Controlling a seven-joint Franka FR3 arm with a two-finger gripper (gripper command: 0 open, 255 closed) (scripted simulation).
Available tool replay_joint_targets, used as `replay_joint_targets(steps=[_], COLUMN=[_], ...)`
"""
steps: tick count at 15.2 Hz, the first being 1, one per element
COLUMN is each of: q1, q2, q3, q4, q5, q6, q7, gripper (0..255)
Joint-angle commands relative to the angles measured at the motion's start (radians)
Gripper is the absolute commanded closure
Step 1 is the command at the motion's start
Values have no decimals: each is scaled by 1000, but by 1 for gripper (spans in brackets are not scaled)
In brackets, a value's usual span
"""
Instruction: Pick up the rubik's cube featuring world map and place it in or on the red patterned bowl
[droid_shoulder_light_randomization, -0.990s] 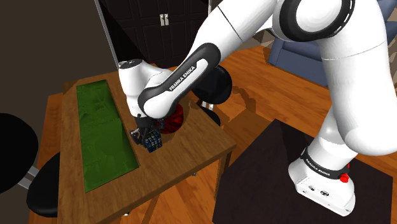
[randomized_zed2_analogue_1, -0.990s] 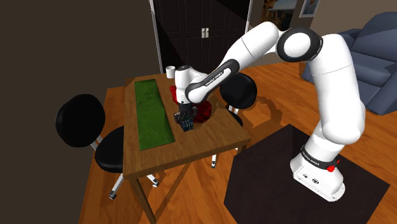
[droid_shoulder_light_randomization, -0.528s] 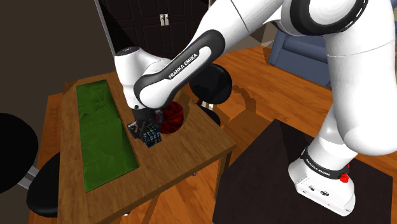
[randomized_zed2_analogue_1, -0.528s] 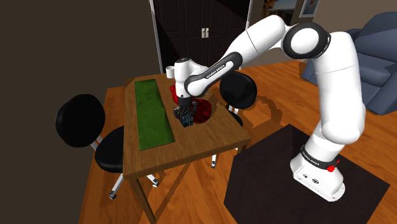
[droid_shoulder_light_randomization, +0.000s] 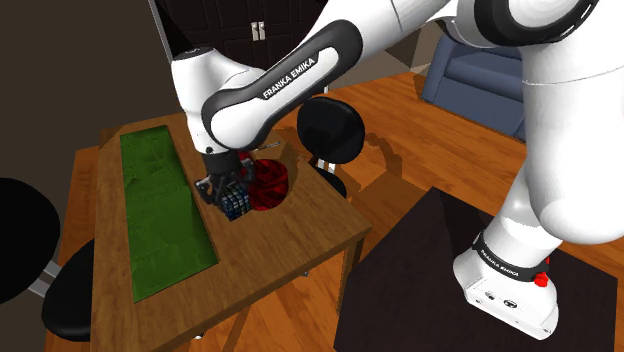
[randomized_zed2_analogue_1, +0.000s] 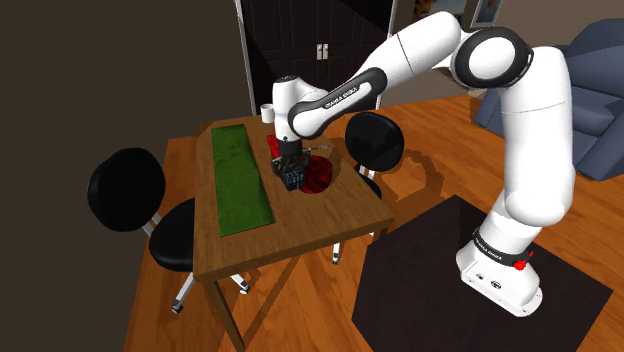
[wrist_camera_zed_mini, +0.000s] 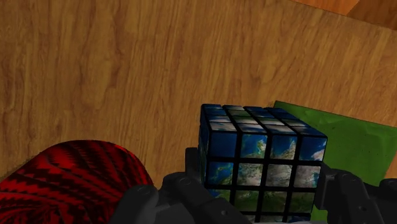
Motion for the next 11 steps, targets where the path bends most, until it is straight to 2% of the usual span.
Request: replay_joint_targets(steps=[1, 2, 11], q1=[-2, -3, -126], q2=[-14, -19, 29], q3=[4, 5, -43], q4=[8, 12, 101], q5=[7, 9, 17], q6=[-21, -29, -68], q7=[-3, -5, -190], gripper=[255, 255, 255])
